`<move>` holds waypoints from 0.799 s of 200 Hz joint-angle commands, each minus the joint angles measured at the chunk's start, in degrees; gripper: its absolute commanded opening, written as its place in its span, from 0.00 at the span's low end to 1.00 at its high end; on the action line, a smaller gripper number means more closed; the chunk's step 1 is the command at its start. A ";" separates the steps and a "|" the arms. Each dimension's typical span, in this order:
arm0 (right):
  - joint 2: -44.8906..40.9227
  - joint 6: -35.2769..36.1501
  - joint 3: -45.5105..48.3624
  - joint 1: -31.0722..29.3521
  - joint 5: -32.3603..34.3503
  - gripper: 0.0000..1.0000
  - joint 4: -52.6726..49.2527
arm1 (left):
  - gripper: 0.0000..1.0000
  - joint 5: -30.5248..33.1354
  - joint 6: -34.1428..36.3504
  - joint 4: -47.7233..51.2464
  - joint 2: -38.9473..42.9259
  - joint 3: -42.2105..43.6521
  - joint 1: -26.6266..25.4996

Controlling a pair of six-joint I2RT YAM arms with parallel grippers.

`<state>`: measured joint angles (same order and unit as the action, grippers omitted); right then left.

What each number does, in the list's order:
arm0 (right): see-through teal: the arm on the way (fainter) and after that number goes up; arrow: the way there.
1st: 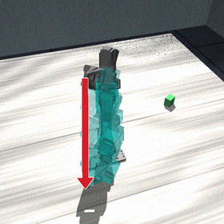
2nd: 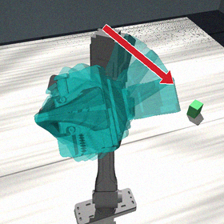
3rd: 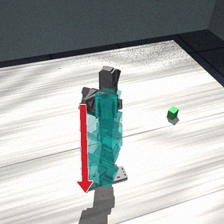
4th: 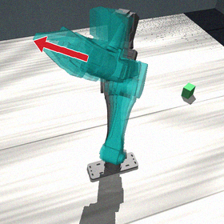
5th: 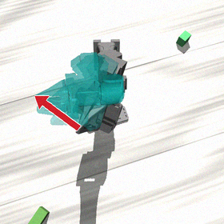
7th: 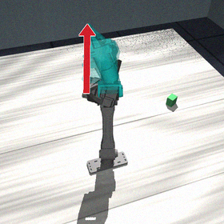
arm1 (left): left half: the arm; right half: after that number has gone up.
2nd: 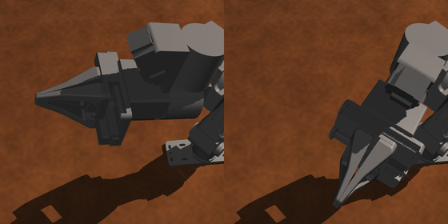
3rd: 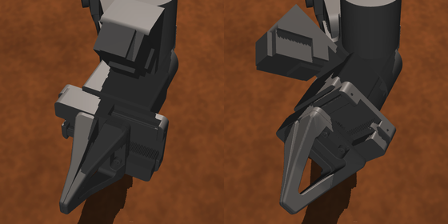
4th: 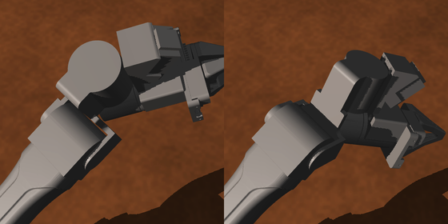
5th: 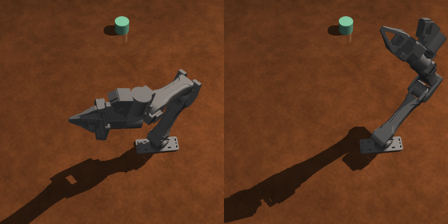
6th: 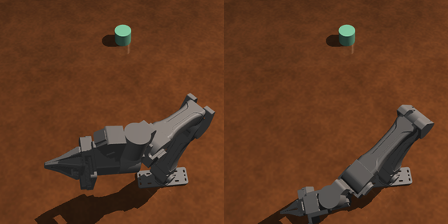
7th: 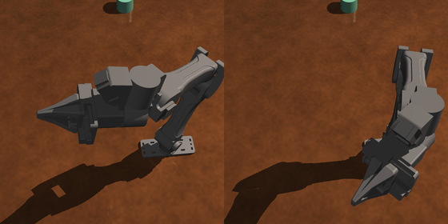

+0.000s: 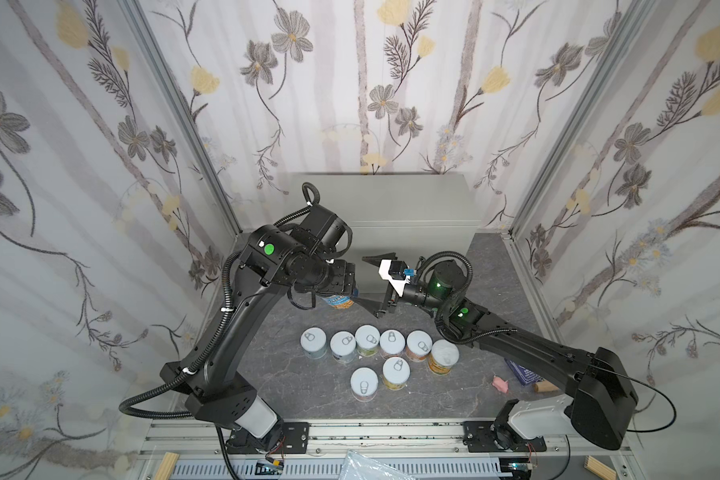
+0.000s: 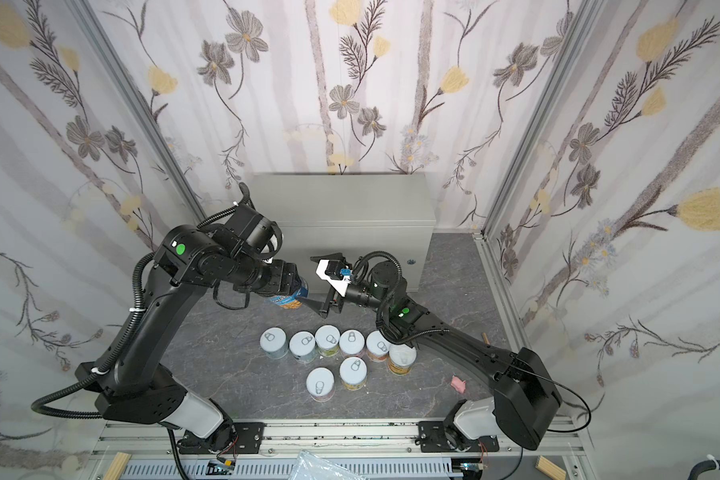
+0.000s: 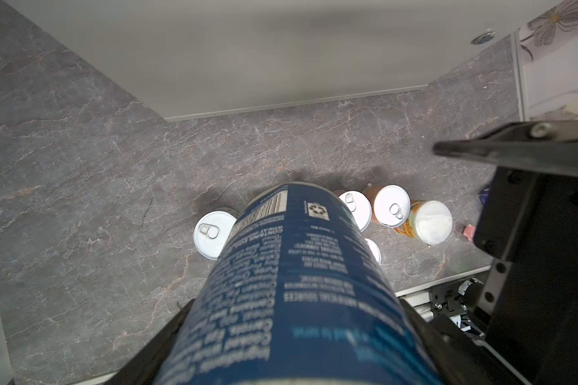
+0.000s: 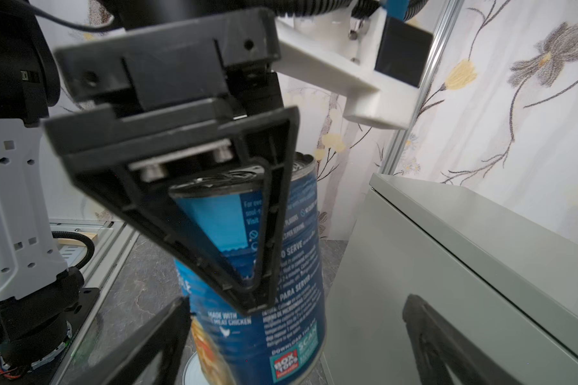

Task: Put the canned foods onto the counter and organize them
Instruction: 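Lift the blue can with the left gripper toward the right gripper, then close the right gripper on the blue can held by the left gripper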

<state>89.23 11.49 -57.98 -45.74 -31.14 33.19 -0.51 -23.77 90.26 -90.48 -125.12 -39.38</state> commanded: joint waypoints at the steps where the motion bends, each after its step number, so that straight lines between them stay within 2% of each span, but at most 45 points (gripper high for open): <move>1: 1.55 0.65 -1.34 -0.14 -0.88 1.00 -0.27 | 0.00 -2.96 2.50 -1.20 -0.58 -1.88 0.37; 45: 5.57 0.50 -6.56 -0.19 -10.85 1.00 -7.33 | 0.00 -5.97 3.54 -4.66 0.10 -1.24 0.64; 101: 7.91 -1.45 -8.38 -0.41 -11.12 0.99 -6.91 | 0.00 -10.22 3.73 -8.54 1.52 1.19 1.85; 122: 7.51 -1.76 -8.38 -0.49 -11.14 0.92 -5.35 | 0.00 -10.45 3.91 -8.84 1.66 1.88 2.02; 160: 7.12 -1.33 -8.66 -0.67 -12.26 0.64 -5.22 | 0.00 -12.45 3.82 -9.89 1.89 2.63 2.08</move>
<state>96.97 11.07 -65.87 -46.28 -42.15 25.58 -9.47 -20.84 86.08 -89.27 -122.80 -37.28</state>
